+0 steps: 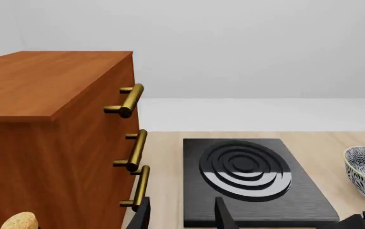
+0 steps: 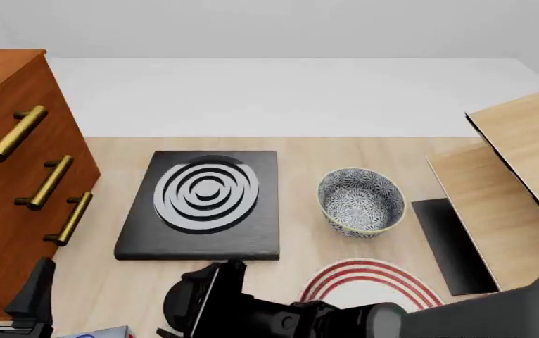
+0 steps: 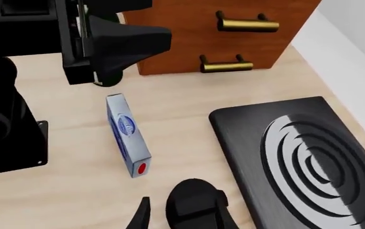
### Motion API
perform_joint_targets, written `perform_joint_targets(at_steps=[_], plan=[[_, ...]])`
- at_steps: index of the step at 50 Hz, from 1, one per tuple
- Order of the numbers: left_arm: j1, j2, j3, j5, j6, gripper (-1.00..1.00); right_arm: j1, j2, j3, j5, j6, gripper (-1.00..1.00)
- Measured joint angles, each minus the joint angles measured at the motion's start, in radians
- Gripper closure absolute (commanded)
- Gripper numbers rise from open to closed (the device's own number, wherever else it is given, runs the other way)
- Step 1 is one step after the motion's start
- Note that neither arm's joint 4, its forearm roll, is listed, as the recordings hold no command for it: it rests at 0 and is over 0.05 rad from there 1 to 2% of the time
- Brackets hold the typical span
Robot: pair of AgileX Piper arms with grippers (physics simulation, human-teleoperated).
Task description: Pick up the cream cheese and put it in the bowl.
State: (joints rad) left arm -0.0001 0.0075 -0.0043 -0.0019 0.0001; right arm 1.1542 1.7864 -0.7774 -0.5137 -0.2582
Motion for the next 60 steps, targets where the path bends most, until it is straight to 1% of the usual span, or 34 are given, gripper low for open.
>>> perform_joint_targets(at_steps=[18,46,60], plan=[[0.0,0.0,0.0,0.0,0.0,-1.0,0.031,0.135,-0.087,-0.018,0.019,-1.0],[0.0,0.0,0.0,0.0,0.0,-1.0,0.073,0.28,-0.23,0.015,0.019,-1.0],[0.0,0.0,0.0,0.0,0.0,-1.0,0.087,0.321,-0.284,0.022,0.02,-1.0]])
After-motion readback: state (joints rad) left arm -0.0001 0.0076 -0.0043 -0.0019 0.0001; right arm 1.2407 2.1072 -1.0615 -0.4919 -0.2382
